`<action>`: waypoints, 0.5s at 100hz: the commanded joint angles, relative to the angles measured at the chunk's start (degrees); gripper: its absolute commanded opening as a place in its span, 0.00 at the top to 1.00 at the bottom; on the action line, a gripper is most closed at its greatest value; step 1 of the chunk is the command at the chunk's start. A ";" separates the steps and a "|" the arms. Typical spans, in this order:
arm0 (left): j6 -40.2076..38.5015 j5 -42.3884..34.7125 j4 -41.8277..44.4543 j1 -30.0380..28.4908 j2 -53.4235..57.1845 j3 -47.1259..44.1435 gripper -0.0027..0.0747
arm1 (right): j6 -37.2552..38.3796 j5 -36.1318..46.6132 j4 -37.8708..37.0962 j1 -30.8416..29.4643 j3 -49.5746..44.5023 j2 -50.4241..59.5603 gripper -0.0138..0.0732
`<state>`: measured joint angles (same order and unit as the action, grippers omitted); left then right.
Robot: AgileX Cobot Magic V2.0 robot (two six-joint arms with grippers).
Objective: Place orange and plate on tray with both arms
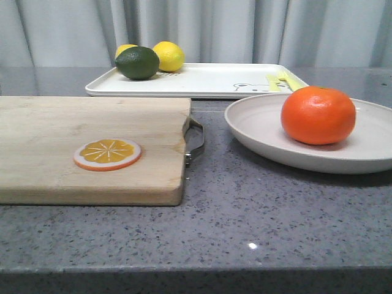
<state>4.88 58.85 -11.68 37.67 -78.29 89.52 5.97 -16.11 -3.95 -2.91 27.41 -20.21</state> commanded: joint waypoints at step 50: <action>-0.51 -21.29 0.36 -0.22 33.75 -32.58 0.32 | -0.08 4.61 -0.20 0.10 1.93 -0.92 0.91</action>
<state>4.88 45.05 -10.79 37.51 -48.20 58.92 5.97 -16.11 -3.95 -2.91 27.41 -20.21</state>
